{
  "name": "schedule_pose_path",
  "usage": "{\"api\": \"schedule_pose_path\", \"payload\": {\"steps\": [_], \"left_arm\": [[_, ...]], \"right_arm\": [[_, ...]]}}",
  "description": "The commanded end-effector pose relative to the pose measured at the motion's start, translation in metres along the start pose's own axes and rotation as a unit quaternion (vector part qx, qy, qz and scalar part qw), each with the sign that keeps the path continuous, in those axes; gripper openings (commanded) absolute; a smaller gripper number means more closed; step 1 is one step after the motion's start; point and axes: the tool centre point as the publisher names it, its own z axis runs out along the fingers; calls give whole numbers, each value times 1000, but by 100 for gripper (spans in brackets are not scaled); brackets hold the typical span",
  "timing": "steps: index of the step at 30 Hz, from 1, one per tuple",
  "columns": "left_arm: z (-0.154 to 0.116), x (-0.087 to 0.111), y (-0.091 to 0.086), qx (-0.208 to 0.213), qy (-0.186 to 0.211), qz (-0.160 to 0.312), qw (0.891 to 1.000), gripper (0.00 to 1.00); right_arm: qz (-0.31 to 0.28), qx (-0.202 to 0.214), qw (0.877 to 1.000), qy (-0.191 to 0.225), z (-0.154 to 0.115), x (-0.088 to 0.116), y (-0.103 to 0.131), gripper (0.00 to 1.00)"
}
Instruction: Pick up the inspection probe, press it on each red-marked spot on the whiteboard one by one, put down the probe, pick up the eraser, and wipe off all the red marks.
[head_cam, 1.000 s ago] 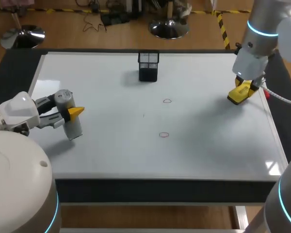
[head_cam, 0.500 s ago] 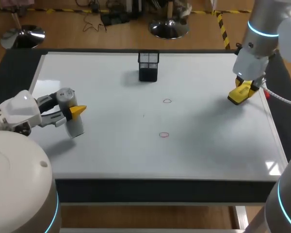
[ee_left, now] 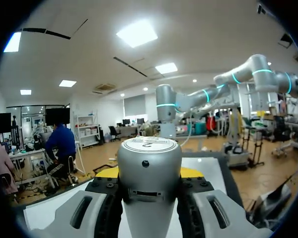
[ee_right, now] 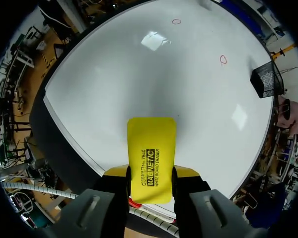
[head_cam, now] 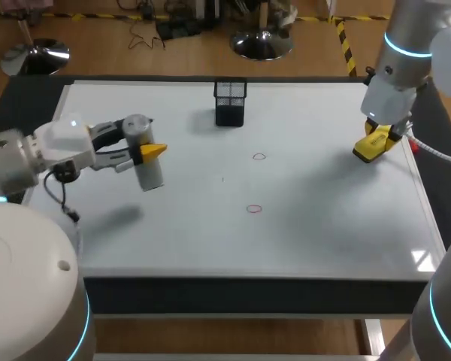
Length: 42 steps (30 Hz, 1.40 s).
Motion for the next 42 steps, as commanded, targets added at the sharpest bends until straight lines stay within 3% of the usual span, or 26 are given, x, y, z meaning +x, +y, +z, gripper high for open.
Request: {"api": "schedule_pose_path", "payload": {"steps": [1,6,23,32,42], "left_arm": [[57,-13,5,12,53,3,999,0],[93,-8,1,14,92,5,996,0],[194,-15,18,11,185,-5,983,0],[226,-21,28,11,206,-11,978,0],[243,-19,42,14,223,-21,975,0]], "right_arm": [[-1,1,1000,2,-1,-1,-1,0],[-1,1,1000,2,-1,-1,-1,0],[-1,1,1000,2,-1,-1,-1,0],[-1,1,1000,2,-1,-1,-1,0],[-1,1,1000,2,-1,-1,-1,0]]}}
